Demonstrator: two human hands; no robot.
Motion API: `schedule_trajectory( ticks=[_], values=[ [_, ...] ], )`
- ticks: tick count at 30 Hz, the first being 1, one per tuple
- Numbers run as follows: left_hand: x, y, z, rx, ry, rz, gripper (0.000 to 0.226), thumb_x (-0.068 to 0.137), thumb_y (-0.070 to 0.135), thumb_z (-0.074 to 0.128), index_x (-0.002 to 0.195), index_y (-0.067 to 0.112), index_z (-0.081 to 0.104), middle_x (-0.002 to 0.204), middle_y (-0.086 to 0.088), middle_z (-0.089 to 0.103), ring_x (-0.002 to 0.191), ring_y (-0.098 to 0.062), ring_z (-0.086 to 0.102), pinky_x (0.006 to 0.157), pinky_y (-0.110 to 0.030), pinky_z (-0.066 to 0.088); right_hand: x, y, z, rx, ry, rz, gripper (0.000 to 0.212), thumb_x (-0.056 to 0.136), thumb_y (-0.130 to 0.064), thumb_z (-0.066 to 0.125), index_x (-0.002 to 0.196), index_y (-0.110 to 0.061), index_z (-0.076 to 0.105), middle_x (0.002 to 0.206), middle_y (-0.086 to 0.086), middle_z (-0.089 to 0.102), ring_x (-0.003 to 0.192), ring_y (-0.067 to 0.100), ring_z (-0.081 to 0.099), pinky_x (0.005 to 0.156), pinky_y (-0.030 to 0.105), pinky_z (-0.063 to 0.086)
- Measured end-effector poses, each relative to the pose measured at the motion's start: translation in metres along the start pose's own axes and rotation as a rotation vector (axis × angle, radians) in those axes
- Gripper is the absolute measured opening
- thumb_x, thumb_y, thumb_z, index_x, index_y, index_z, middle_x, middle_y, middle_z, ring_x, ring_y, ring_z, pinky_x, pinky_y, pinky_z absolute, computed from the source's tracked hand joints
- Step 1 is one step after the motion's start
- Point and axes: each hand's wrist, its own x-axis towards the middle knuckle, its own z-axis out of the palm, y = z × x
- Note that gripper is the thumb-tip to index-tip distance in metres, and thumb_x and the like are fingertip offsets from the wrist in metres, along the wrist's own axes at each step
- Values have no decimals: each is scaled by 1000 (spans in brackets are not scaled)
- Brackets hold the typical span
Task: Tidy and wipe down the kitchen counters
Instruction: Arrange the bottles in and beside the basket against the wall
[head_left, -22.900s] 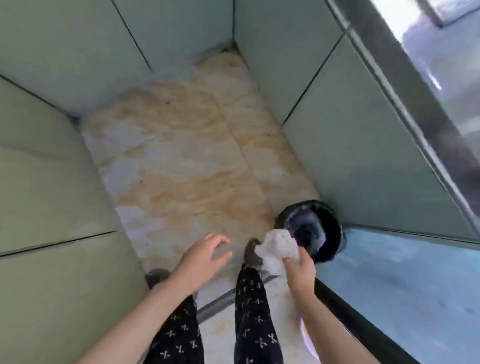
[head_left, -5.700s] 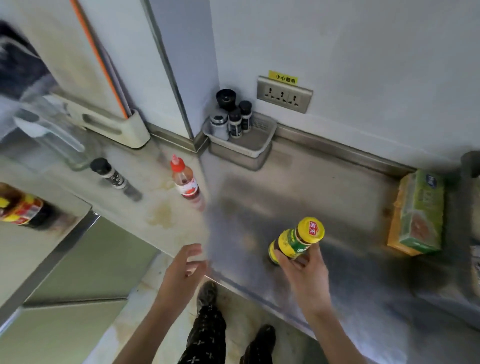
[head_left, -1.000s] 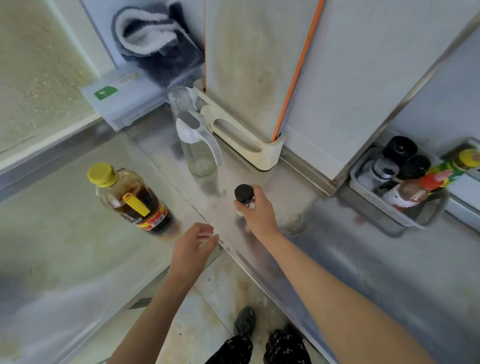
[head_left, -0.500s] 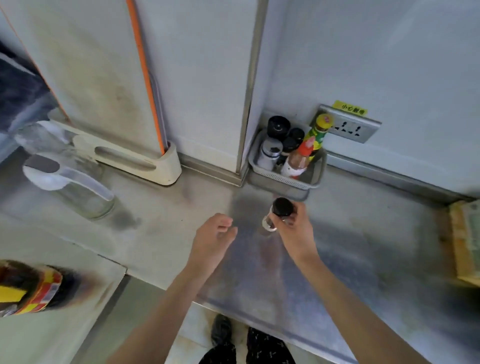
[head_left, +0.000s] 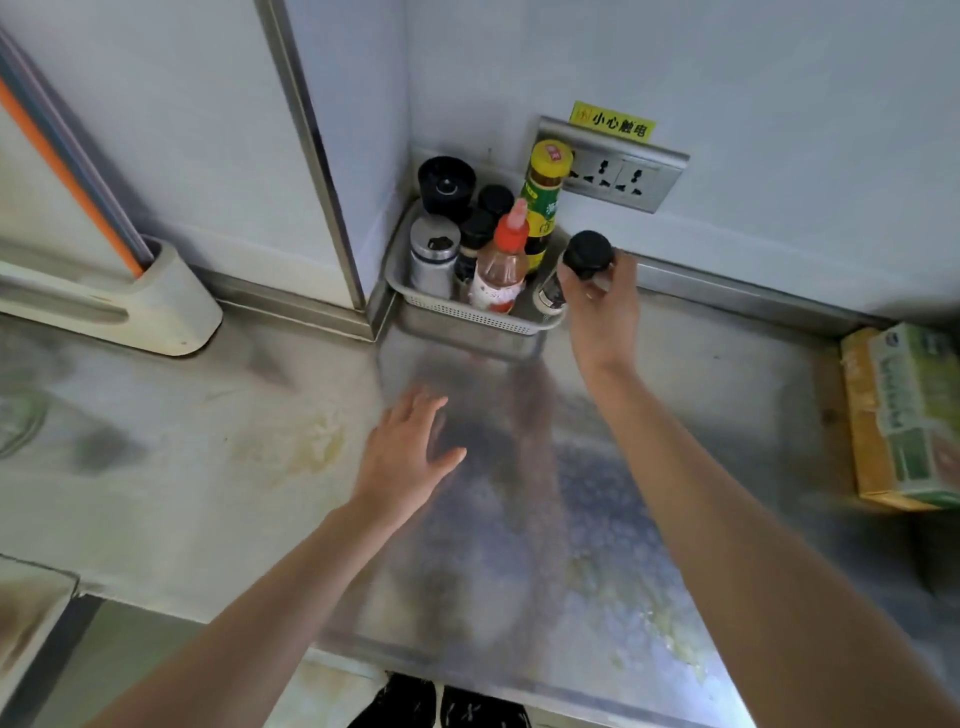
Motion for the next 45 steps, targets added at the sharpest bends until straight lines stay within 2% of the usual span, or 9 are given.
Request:
schedule_trajectory(
  ticks=[5, 13, 19, 22, 26, 30, 34, 40, 45],
  values=[
    [-9, -20, 21, 196, -45, 61, 81, 72, 66, 41, 138, 20, 40, 152, -5, 25, 138, -26, 26, 108, -38, 25, 19, 11, 17, -116, -81, -59, 39, 86, -20, 64, 122, -12, 49, 110, -3, 61, 95, 7, 54, 81, 19, 42],
    [-11, -30, 29, 252, -16, 116, 76, 77, 66, 31, 138, 22, 39, 152, -4, 25, 139, -24, 24, 106, -41, 29, 25, 38, 24, -287, -160, -43, 42, 85, -31, 63, 119, -8, 50, 113, 10, 63, 106, 33, 52, 88, 45, 44],
    [-11, -25, 26, 279, -63, 104, 72, 85, 61, 42, 145, 26, 21, 157, 0, 4, 144, -18, 3, 112, -34, 12, 24, 40, 26, -267, -225, 23, 54, 79, -35, 68, 122, -10, 48, 116, 9, 63, 111, 32, 52, 93, 47, 44],
    [-7, -20, 18, 253, -77, 100, 68, 87, 54, 48, 143, 23, 25, 155, -1, 10, 142, -20, 11, 110, -33, 18, 7, 32, 22, -121, -240, 73, 59, 80, -22, 69, 131, -13, 41, 125, -2, 54, 117, 15, 48, 102, 32, 38],
    [-22, -11, -9, -99, 132, 24, 50, 86, 39, 54, 125, 7, 51, 130, -8, 51, 118, -24, 48, 97, -28, 34, -54, 28, 5, -112, -155, 181, 45, 91, -13, 55, 133, -14, 40, 128, -2, 48, 115, 10, 46, 94, 23, 38],
    [-80, -18, -38, -297, 215, -31, 53, 83, 47, 46, 120, 9, 56, 121, -1, 52, 114, -9, 47, 97, -14, 31, -121, 32, -2, -82, -200, 218, 28, 88, 0, 50, 111, -15, 52, 109, 0, 57, 99, 16, 59, 75, 21, 43],
    [-153, -48, -56, -403, 368, -225, 34, 85, 37, 55, 110, 15, 59, 110, 8, 53, 96, 2, 51, 81, 0, 32, -183, 22, 12, -79, -360, 183, 30, 85, 7, 54, 86, -23, 58, 93, 2, 66, 77, -1, 60, 80, 23, 46],
    [-242, -100, -85, -494, 712, -675, 22, 85, 24, 63, 105, 21, 54, 101, 7, 57, 99, -14, 56, 81, -28, 41, -242, -16, 78, -53, -753, 107, 32, 83, 4, 60, 84, -28, 58, 88, 1, 68, 87, 20, 63, 83, 33, 47],
    [-261, -120, -140, -646, 1108, -902, 42, 84, 40, 61, 115, 15, 49, 112, 5, 53, 95, -12, 55, 80, -30, 44, -261, -57, 141, -34, -990, -26, 26, 86, 2, 58, 81, -24, 57, 85, -2, 65, 81, 18, 61, 74, 25, 48]
  ],
)
